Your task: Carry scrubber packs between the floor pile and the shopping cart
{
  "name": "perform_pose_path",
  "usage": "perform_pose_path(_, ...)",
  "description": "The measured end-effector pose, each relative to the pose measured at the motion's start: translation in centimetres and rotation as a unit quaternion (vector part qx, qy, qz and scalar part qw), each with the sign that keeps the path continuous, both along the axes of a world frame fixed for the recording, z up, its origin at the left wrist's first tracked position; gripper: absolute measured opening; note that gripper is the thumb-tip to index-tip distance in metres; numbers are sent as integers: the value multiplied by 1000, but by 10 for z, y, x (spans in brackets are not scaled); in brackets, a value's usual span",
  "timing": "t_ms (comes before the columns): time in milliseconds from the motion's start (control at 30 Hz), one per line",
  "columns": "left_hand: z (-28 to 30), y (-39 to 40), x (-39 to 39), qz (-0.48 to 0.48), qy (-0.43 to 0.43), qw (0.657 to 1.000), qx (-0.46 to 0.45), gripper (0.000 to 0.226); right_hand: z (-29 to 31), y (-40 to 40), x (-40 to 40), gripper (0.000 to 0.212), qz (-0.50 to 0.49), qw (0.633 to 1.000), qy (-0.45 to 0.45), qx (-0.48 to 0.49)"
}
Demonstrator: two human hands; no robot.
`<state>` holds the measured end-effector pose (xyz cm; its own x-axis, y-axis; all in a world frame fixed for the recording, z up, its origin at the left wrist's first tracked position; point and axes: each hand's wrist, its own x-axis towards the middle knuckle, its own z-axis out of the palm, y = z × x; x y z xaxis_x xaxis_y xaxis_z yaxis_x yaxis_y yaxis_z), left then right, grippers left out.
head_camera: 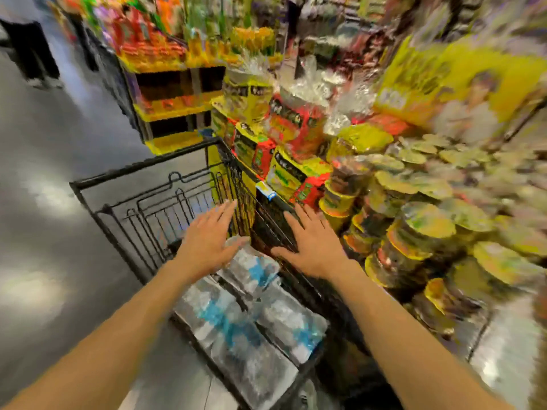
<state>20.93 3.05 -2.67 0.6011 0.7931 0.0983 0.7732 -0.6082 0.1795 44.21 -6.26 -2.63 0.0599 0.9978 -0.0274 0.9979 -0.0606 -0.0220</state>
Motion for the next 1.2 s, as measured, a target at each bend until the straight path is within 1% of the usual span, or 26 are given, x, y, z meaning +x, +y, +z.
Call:
perform_pose_path(67, 12, -21, 25, -81, -8, 997, 0, 99, 13, -51, 7, 114, -60, 998, -1, 9)
perform_pose_path(133, 21, -47, 56, -173, -10, 985, 17, 103, 26, -113, 16, 118, -129, 991, 7, 19)
perform_pose_path(200, 31, -82, 91, -261, -13, 965, 26, 100, 40, -186, 22, 122, -214, 977, 13, 20)
perform_pose_path(300, 52, -154, 145, -383, -30, 922, 40, 99, 56, -303, 24, 126, -349, 937, 10, 28)
perform_pose_path(367, 66, -214, 173, -459, -32, 887, 44, 98, 62, -381, 17, 122, -433, 900, 12, 36)
perform_pose_path(467, 73, -312, 204, -557, -46, 828, 45, 93, 65, -499, -9, 99, -535, 844, 9, 44)
perform_pose_path(500, 75, -348, 210, -586, -52, 808, 39, 92, 66, -538, -22, 96, -567, 823, 4, 45)
perform_pose_path(567, 75, -424, 219, -636, -66, 769, 29, 92, 71, -613, -55, 96, -626, 778, -13, 42)
perform_pose_path(633, 82, -504, 212, -682, -76, 726, 40, 92, 77, -689, -92, 99, -679, 733, -19, 45)
perform_pose_path(700, 88, -579, 198, -714, -69, 695, 44, 88, 78, -760, -133, 102, -732, 678, -24, 60)
perform_pose_path(767, 92, -647, 188, -755, -84, 649, 31, 91, 80, -822, -177, 107, -780, 622, -32, 63)
perform_pose_path(800, 93, -677, 182, -772, -93, 628, 29, 92, 80, -849, -199, 104, -800, 596, -31, 68)
perform_pose_path(867, 93, -733, 172, -801, -110, 587, 39, 86, 81, -893, -243, 97, -834, 545, -20, 81)
perform_pose_path(900, 93, -759, 167, -813, -115, 570, 44, 83, 80, -913, -263, 99, -851, 519, -14, 83)
perform_pose_path(933, 93, -783, 161, -822, -118, 556, 44, 81, 79, -929, -282, 108, -866, 493, -12, 86)
perform_pose_path(1000, 93, -826, 153, -842, -125, 524, 40, 82, 73, -959, -314, 132, -887, 452, -19, 90)
perform_pose_path(1033, 92, -846, 151, -853, -126, 506, 40, 85, 71, -971, -327, 133, -896, 434, -17, 94)
perform_pose_path(1067, 92, -863, 147, -862, -126, 490, 42, 86, 70, -981, -337, 123, -904, 416, -10, 101)
perform_pose_path(1100, 92, -877, 147, -867, -132, 479, 41, 85, 70, -987, -345, 109, -909, 403, -8, 105)
perform_pose_path(1133, 92, -893, 145, -871, -136, 469, 41, 83, 70, -995, -352, 100, -915, 389, -10, 104)
perform_pose_path(1167, 91, -906, 145, -875, -138, 463, 40, 82, 69, -1001, -357, 97, -920, 379, -12, 103)
perform_pose_path(1200, 91, -917, 145, -877, -136, 458, 42, 81, 69, -1006, -360, 99, -923, 371, -12, 101)
